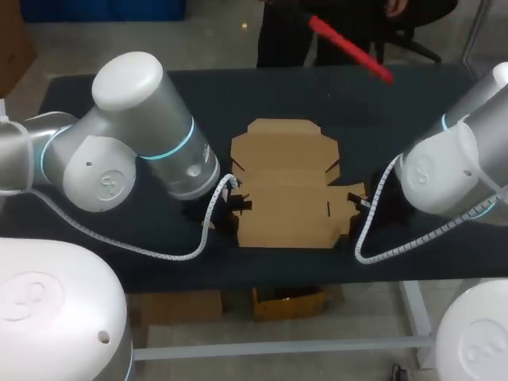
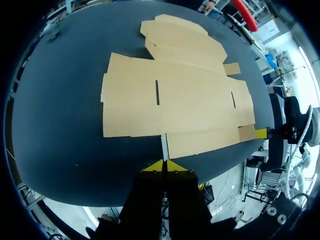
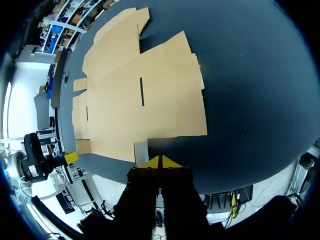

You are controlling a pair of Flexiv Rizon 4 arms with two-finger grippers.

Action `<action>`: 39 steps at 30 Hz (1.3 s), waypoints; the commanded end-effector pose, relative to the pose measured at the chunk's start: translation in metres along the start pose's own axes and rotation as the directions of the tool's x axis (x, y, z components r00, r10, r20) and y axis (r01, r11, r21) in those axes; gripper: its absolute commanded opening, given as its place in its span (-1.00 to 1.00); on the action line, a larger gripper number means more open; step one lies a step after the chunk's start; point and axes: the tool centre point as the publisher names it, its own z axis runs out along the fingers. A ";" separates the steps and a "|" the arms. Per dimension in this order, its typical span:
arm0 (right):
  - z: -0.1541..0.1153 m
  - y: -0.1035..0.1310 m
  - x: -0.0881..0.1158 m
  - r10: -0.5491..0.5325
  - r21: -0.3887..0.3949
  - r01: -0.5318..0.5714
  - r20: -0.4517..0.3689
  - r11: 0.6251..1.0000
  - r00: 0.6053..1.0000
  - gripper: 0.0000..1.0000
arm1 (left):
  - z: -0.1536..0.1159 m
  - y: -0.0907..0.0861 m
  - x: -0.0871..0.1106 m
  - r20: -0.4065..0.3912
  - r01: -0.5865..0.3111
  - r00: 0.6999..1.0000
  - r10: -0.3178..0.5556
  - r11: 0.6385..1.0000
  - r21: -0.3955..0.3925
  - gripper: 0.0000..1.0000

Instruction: Assemble the packaging by folding the flat box into shape, placing the metal phone stand inside, and closing the box properly

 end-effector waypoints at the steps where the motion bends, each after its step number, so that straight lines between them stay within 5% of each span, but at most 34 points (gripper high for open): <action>1: -0.029 0.000 -0.014 0.004 0.016 -0.003 -0.102 1.000 0.995 -1.00 | -0.022 0.009 -0.006 0.017 0.011 1.000 -0.011 1.000 0.026 -1.00; 19: -0.072 0.002 -0.057 0.051 -0.041 -0.057 -0.147 0.998 0.988 -1.00 | -0.071 0.012 -0.020 0.031 0.057 0.998 -0.059 0.997 0.056 -1.00; 39: -0.096 0.004 -0.079 0.087 -0.076 -0.099 -0.153 0.992 0.984 -1.00 | -0.092 0.019 -0.021 0.029 0.067 0.997 -0.069 0.995 0.068 -1.00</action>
